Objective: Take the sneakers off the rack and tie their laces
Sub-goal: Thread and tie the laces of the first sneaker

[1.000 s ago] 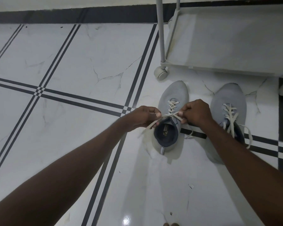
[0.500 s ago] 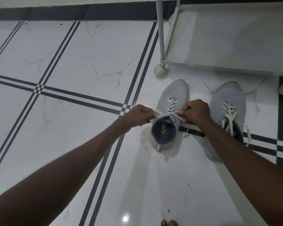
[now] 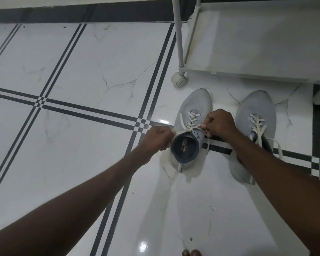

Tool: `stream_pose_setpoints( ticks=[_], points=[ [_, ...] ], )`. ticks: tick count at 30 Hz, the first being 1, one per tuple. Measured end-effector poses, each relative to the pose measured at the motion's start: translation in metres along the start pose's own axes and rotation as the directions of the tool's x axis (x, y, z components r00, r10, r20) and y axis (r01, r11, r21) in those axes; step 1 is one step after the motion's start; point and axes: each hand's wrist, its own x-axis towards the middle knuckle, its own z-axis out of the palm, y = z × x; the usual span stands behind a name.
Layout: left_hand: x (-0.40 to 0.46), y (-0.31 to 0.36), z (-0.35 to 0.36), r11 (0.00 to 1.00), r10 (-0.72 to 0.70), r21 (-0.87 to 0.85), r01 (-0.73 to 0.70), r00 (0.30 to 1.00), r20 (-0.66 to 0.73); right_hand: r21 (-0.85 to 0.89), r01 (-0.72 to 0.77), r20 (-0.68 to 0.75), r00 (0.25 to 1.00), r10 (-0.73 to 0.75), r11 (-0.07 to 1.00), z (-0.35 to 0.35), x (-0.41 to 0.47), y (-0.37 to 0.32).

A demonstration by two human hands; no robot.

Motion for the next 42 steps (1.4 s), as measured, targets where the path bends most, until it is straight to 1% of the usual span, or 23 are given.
stream_pose_setpoints(
  ticks=[1, 3, 5, 7, 8, 9, 11, 14, 17, 21, 24, 29, 31, 32, 34, 36, 37, 38, 39, 40, 41, 42],
  points=[
    [0.002, 0.003, -0.004, 0.999, 0.017, 0.033, -0.017, 1.000, 0.001, -0.019, 0.039, 0.013, 0.999, -0.039, 0.999, -0.002, 0.000, 0.000],
    [0.008, 0.008, -0.014, 0.999, 0.009, 0.032, -0.009, 1.000, -0.003, -0.029, 0.106, 0.001, 0.994, -0.106, 0.994, -0.005, -0.001, 0.000],
    [0.013, 0.013, -0.021, 1.000, -0.006, 0.022, 0.006, 0.999, 0.037, 0.039, 0.124, -0.003, 0.992, -0.124, 0.992, -0.006, -0.003, 0.002],
    [0.016, 0.017, -0.024, 0.998, -0.018, 0.054, 0.015, 0.997, 0.072, 0.106, 0.123, 0.014, 0.992, -0.125, 0.987, -0.007, -0.005, 0.005],
    [0.017, 0.020, -0.026, 0.997, -0.023, 0.078, 0.017, 0.997, 0.076, 0.106, 0.123, 0.010, 0.992, -0.125, 0.987, -0.006, -0.005, 0.006],
    [0.019, 0.022, -0.028, 0.995, -0.029, 0.099, 0.021, 0.997, 0.078, 0.104, 0.118, -0.002, 0.993, -0.119, 0.988, -0.005, -0.006, 0.007],
    [0.019, 0.026, -0.031, 0.993, -0.039, 0.112, 0.027, 0.994, 0.103, 0.127, 0.064, -0.034, 0.998, -0.060, 0.990, -0.001, -0.004, 0.009],
    [0.013, 0.022, -0.031, 0.998, -0.062, 0.034, 0.057, 0.982, 0.178, 0.153, -0.005, -0.052, 0.999, 0.013, 0.988, 0.007, 0.000, 0.010],
    [0.005, 0.013, -0.026, 0.995, -0.096, 0.008, 0.096, 0.973, 0.208, 0.094, 0.013, -0.075, 0.997, -0.006, 0.995, 0.008, 0.004, 0.010],
    [0.003, 0.009, -0.019, 0.992, -0.114, -0.029, 0.121, 0.977, 0.182, 0.032, 0.008, -0.091, 0.996, -0.005, 0.999, 0.009, 0.011, 0.014],
    [0.001, 0.006, -0.012, 0.991, -0.102, -0.073, 0.116, 0.980, 0.170, -0.056, 0.021, -0.105, 0.994, -0.026, 0.998, 0.011, 0.017, 0.015],
    [-0.007, -0.004, -0.008, 0.990, -0.065, -0.115, 0.081, 0.988, 0.140, -0.127, 0.057, -0.105, 0.992, -0.071, 0.990, 0.013, 0.018, 0.013],
    [-0.009, -0.007, -0.009, 0.991, -0.079, -0.098, 0.094, 0.987, 0.140, -0.150, 0.094, -0.095, 0.990, -0.109, 0.984, 0.014, 0.020, 0.009],
    [-0.008, -0.005, -0.009, 0.994, -0.096, -0.046, 0.103, 0.985, 0.142, -0.162, 0.118, -0.091, 0.987, -0.134, 0.980, 0.014, 0.021, 0.008],
    [-0.004, 0.003, -0.011, 0.982, -0.137, 0.152, 0.114, 0.979, 0.154, -0.204, 0.165, -0.056, 0.982, -0.180, 0.965, 0.011, 0.022, 0.003],
    [0.003, 0.016, -0.013, 0.916, -0.169, 0.385, 0.110, 0.978, 0.123, -0.264, 0.203, 0.027, 0.979, -0.203, 0.943, 0.005, 0.021, -0.004],
    [0.008, 0.023, -0.013, 0.852, -0.135, 0.518, 0.079, 0.988, 0.071, -0.313, 0.215, 0.067, 0.977, -0.204, 0.925, 0.000, 0.021, -0.008],
    [0.013, 0.032, -0.011, 0.751, -0.053, 0.659, 0.036, 0.999, 0.005, -0.381, 0.229, 0.102, 0.973, -0.205, 0.896, -0.006, 0.020, -0.014],
    [0.019, 0.040, -0.007, 0.622, 0.065, 0.783, -0.005, 0.997, -0.044, -0.456, 0.239, 0.125, 0.971, -0.204, 0.858, -0.015, 0.020, -0.018],
    [0.024, 0.049, -0.001, 0.519, 0.177, 0.854, -0.041, 0.982, -0.060, -0.514, 0.254, 0.141, 0.967, -0.211, 0.819, -0.026, 0.021, -0.023],
    [0.028, 0.057, 0.007, 0.486, 0.251, 0.870, -0.083, 0.967, -0.049, -0.548, 0.268, 0.157, 0.963, -0.217, 0.792, -0.038, 0.020, -0.028],
    [0.032, 0.067, 0.018, 0.489, 0.298, 0.860, -0.147, 0.954, -0.006, -0.559, 0.276, 0.172, 0.961, -0.216, 0.782, -0.055, 0.020, -0.032]
  ],
)
